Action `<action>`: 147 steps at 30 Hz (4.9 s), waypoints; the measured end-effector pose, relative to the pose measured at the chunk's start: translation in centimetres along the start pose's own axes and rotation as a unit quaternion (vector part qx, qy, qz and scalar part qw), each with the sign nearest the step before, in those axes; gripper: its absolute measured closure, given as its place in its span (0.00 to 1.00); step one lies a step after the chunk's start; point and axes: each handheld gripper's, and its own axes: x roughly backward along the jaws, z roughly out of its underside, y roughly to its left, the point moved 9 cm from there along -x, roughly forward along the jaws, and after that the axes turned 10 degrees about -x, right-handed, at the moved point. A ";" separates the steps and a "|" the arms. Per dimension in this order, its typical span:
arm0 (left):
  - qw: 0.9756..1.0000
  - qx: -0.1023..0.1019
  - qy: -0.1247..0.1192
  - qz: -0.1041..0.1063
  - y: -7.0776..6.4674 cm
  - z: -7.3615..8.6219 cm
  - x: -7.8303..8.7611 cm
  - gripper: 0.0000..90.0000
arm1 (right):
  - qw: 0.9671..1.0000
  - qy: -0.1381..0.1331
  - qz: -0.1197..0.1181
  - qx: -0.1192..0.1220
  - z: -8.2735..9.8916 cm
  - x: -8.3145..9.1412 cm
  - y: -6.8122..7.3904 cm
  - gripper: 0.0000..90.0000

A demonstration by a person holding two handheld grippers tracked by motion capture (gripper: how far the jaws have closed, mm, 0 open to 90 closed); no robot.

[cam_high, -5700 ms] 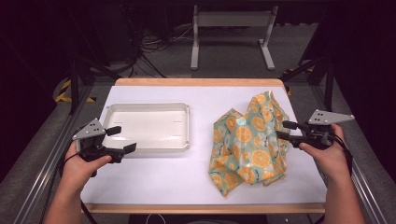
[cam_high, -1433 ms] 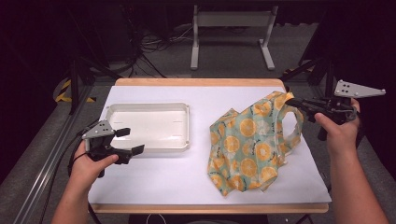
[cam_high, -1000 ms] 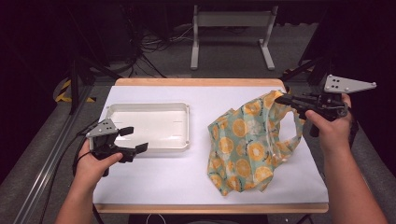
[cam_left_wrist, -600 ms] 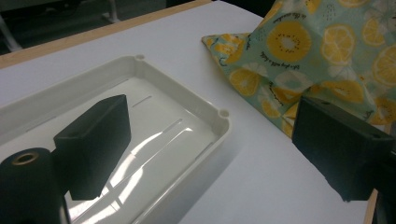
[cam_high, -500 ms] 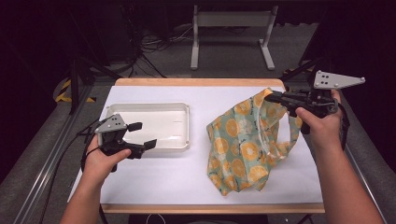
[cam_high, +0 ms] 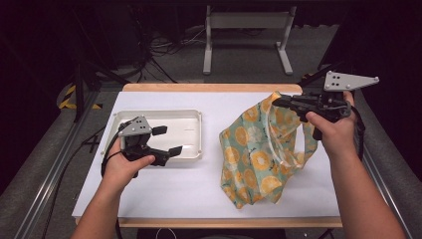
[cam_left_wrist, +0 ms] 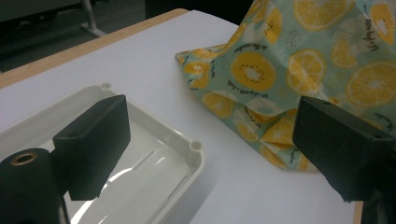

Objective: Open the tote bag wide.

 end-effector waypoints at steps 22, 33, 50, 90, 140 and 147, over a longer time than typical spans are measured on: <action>0.997 -0.037 -0.042 0.055 -3.0 -6.2 -3.8 0.13 | 1.000 0.011 -0.007 -0.002 0.4 -2.6 0.5 1.00; 0.993 -0.046 -0.057 0.092 -5.1 -9.1 -8.0 0.12 | 1.000 0.014 -0.008 -0.001 0.6 -3.0 0.7 1.00; 0.988 -0.041 -0.095 0.116 -6.3 -11.4 -10.0 0.05 | 1.000 0.015 -0.014 0.009 1.0 -3.7 1.2 1.00; 0.991 -0.022 -0.090 0.094 -5.4 -11.4 -13.3 0.72 | 0.999 0.037 -0.023 0.024 2.7 -5.4 2.2 1.00; 0.987 -0.020 -0.093 0.130 -5.1 -11.0 -11.5 0.94 | 0.987 0.095 0.106 -0.068 11.2 1.2 -6.2 0.99; 0.990 -0.028 -0.077 0.114 -4.3 -10.3 -11.0 0.94 | 0.989 0.083 0.098 -0.074 10.6 2.1 -6.1 0.99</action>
